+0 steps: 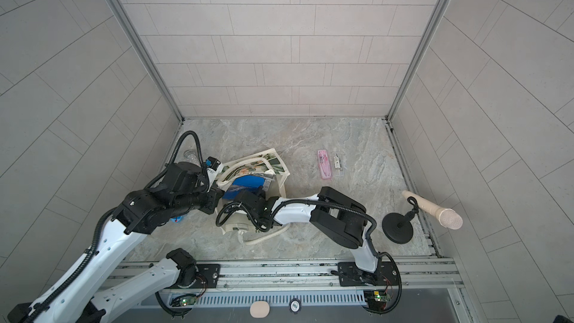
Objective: Take out the compass set from the canvas bag
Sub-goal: Pick up the compass set from the canvas bag.
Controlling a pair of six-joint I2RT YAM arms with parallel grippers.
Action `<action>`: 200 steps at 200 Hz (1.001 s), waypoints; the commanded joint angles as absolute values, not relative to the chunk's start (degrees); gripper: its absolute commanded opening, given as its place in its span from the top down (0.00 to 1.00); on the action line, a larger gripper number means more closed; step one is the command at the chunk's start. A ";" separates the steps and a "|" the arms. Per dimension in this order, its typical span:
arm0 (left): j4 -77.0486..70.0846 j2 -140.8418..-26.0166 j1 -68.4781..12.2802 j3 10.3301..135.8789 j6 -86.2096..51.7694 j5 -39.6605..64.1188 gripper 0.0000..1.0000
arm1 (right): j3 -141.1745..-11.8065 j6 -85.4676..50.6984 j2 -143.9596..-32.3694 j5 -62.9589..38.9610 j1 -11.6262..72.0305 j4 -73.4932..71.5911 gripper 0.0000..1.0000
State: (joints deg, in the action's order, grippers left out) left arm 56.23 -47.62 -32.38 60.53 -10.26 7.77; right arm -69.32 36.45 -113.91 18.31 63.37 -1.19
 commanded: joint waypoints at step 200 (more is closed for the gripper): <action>53.40 -46.66 -32.69 60.60 -9.40 14.59 1.00 | -75.23 39.20 -121.08 27.39 63.29 -2.66 0.38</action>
